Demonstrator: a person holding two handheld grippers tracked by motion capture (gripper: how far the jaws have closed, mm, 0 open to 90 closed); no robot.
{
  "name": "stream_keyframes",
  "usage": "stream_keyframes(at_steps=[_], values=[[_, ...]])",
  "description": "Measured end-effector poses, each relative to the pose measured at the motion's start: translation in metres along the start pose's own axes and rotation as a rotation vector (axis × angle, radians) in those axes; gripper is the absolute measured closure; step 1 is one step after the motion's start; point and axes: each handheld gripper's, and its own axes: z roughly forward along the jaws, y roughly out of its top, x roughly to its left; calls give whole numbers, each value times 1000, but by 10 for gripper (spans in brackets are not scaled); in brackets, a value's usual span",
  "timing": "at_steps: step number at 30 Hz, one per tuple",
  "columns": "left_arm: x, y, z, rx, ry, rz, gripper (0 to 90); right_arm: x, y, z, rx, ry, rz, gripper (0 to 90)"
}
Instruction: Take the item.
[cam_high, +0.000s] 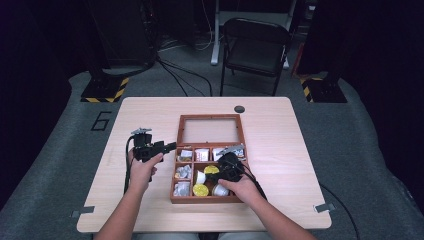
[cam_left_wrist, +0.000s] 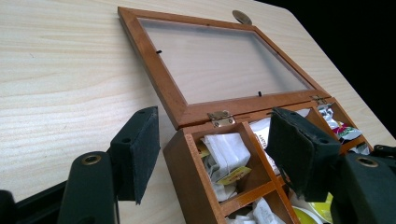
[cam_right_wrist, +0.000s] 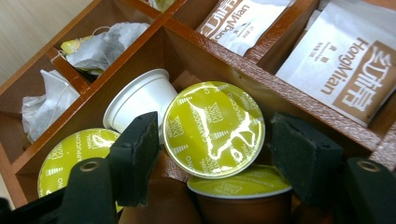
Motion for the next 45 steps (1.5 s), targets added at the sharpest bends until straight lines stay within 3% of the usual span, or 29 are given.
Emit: stream_keyframes(at_steps=[8, 18, 25, 32, 36, 45], values=[[0, 0, -1, -3, -3, -4, 342, 1, 4, 6, 34, 6, -16, 357], [1, 0, -1, -2, -5, -3, 342, 0, 4, 6, 34, 8, -33, 371], [0, 0, -1, -2, -13, -2, 342, 3, 1, -2, 9, 22, -13, 371], [0, -1, -1, -4, -4, -3, 343, 5, 4, -10, -39, 15, -51, 371], [1, -1, -3, -6, -4, -3, 342, 7, 8, -18, -66, 15, -49, 371], [3, 0, -5, -13, -1, -16, 343, -1, 11, -30, -93, 5, -33, 371]])
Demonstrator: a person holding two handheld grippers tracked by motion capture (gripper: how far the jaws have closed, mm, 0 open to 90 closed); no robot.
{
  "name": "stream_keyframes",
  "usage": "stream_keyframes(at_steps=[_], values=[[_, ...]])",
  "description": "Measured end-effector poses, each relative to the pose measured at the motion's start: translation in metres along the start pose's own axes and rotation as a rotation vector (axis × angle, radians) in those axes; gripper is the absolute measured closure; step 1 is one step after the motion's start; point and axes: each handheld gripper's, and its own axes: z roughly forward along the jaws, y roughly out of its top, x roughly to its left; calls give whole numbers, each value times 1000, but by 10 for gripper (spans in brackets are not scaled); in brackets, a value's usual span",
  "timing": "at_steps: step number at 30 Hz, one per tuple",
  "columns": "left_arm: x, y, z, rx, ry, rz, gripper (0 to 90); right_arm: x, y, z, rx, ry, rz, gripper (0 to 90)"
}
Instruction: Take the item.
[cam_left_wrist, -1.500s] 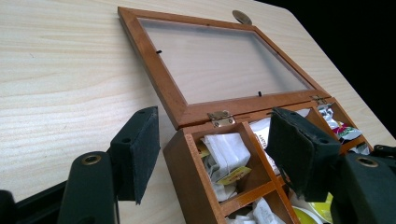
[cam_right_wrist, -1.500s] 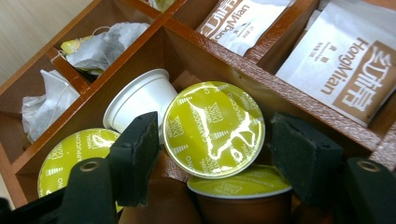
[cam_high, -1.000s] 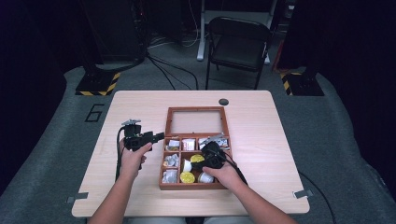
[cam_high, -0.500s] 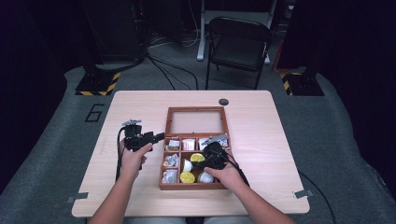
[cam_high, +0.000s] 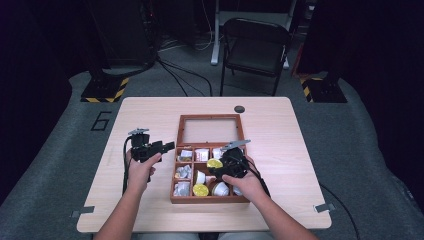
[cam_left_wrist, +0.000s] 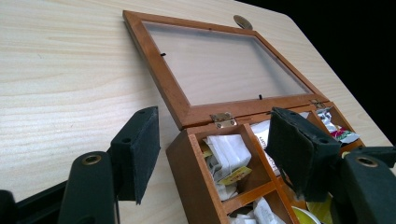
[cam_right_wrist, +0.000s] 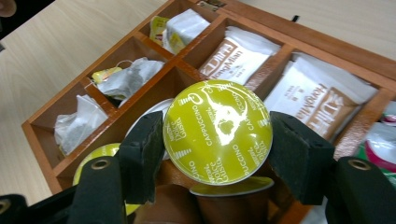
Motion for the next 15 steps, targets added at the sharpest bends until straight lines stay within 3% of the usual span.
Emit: stream_keyframes(at_steps=[5, 10, 15], values=[[0, 0, -1, 0, -5, -5, 343, -9, 2, -12, -21, -48, -28, 371], [2, 1, -2, -4, -1, 5, 344, -18, 3, -21, -27, -74, -16, 371], [2, 0, -1, -5, -1, -12, 344, -36, 1, -32, -49, -129, 18, 371]])
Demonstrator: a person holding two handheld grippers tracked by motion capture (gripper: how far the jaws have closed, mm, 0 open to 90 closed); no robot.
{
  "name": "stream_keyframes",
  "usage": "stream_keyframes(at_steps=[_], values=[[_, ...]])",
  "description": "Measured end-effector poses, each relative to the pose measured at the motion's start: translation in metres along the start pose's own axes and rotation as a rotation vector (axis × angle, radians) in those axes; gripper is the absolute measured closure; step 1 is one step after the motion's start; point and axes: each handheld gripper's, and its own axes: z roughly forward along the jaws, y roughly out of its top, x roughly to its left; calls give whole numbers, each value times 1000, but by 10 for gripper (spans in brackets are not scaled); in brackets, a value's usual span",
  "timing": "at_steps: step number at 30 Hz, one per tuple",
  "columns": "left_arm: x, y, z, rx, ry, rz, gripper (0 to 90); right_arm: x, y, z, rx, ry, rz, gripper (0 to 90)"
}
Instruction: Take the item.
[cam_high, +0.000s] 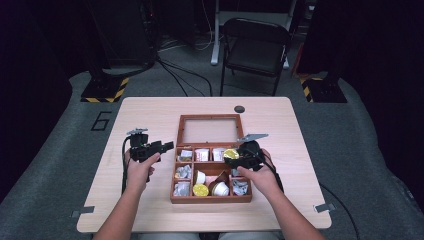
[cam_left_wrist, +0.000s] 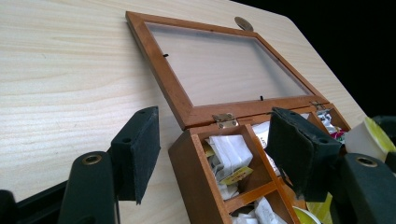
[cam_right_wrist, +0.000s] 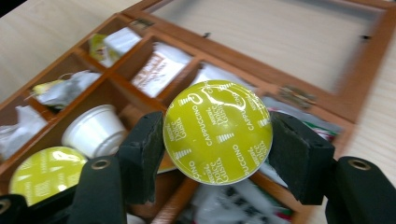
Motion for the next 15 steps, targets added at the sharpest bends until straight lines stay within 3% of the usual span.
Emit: stream_keyframes(at_steps=[6, 15], values=[[1, 0, 1, 2, -5, 4, 345, -30, -4, -12, -24, -51, 65, 371], [2, 0, 2, 7, -3, 1, 345, -73, -18, -27, -17, -226, 115, 370]])
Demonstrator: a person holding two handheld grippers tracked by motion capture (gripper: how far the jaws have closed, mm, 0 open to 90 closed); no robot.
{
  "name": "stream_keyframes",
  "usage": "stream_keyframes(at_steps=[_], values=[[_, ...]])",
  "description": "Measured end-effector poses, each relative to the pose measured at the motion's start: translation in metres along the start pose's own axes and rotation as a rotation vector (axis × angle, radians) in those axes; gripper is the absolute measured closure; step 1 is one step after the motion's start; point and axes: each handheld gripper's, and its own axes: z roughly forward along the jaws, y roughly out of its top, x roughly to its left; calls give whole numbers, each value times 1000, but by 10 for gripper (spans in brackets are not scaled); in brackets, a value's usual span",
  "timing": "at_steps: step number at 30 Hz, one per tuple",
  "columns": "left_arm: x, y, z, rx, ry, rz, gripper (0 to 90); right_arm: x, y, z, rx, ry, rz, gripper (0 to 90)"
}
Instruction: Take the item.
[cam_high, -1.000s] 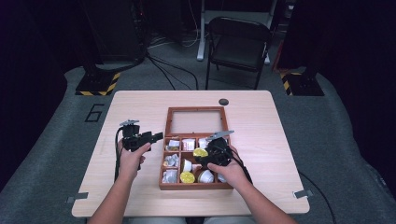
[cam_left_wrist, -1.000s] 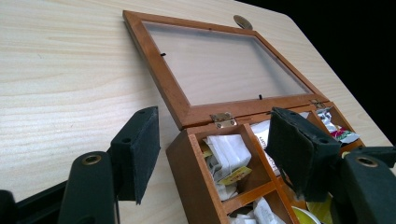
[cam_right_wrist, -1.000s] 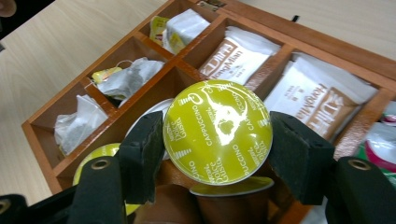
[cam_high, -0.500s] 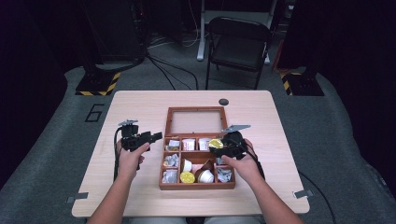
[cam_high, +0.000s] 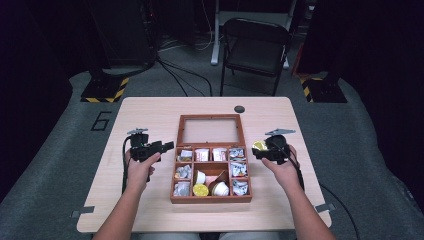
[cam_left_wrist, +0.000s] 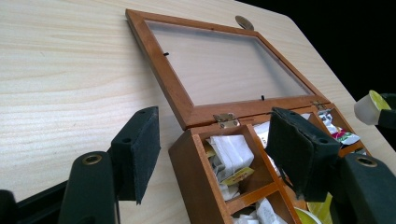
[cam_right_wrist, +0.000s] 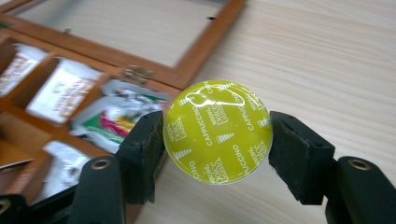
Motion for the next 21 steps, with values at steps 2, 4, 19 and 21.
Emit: stream_keyframes(at_steps=[2, 4, 19, 21], values=[[0, 0, 1, -1, -1, 3, 345, -10, -3, -1, 2, -14, 29, 371], [1, 0, 1, 2, -1, 5, 345, -20, -6, 0, 6, -41, 47, 371], [1, 0, 2, 3, -5, 1, 345, -64, -30, 10, 72, -173, 147, 371], [0, 0, 3, 0, -4, -12, 345, -66, -32, 11, 71, -178, 149, 454]])
